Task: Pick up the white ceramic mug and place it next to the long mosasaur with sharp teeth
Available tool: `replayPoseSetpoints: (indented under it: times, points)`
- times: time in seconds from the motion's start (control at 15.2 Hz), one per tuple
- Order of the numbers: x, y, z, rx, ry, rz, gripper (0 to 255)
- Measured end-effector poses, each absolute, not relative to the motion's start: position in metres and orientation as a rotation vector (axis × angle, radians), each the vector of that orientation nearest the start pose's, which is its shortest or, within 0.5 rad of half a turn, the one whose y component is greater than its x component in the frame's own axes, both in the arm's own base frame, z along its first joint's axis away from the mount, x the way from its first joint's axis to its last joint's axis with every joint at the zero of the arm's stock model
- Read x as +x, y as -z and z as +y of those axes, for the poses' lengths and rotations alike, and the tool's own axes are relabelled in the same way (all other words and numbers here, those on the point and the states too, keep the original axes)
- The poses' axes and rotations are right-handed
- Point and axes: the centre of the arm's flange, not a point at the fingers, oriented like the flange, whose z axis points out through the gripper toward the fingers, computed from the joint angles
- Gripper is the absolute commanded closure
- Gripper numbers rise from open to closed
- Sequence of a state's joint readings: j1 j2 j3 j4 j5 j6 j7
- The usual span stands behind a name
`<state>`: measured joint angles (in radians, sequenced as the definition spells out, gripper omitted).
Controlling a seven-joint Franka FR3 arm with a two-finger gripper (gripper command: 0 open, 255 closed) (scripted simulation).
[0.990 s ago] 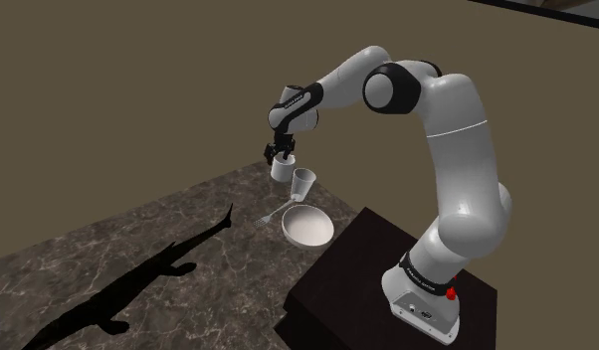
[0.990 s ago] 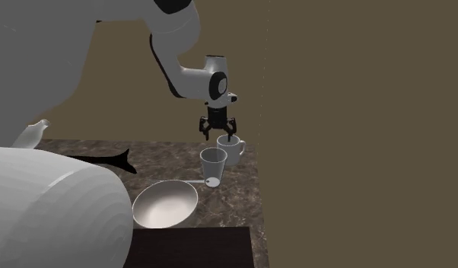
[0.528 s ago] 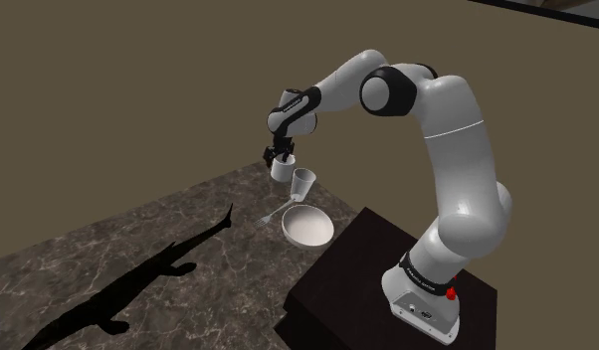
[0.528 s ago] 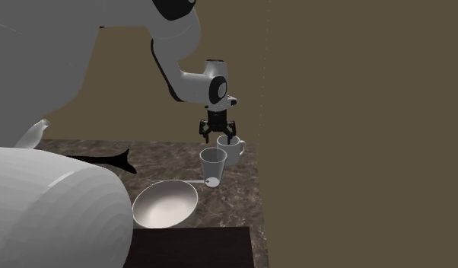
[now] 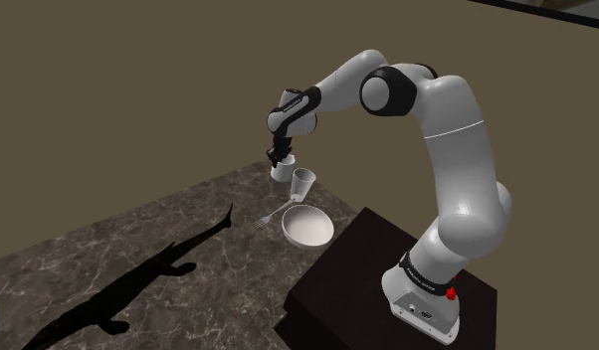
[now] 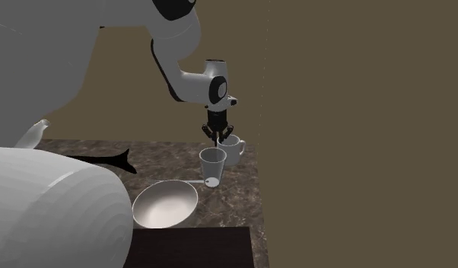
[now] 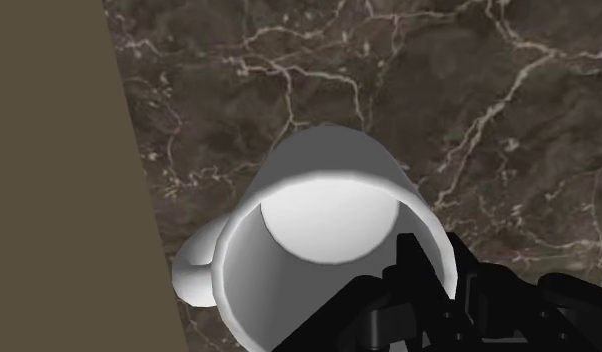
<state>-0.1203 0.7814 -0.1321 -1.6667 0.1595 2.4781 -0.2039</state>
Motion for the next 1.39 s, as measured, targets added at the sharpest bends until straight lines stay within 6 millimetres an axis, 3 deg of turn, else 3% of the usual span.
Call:
replayPoseSetpoints:
  times: [0.4,1.39]
  points:
    - [0.662,-0.162,-0.161,-3.135,0.063,0.208,255]
    - [0.663,-0.240,-0.163,-3.135,0.064,0.208,255]
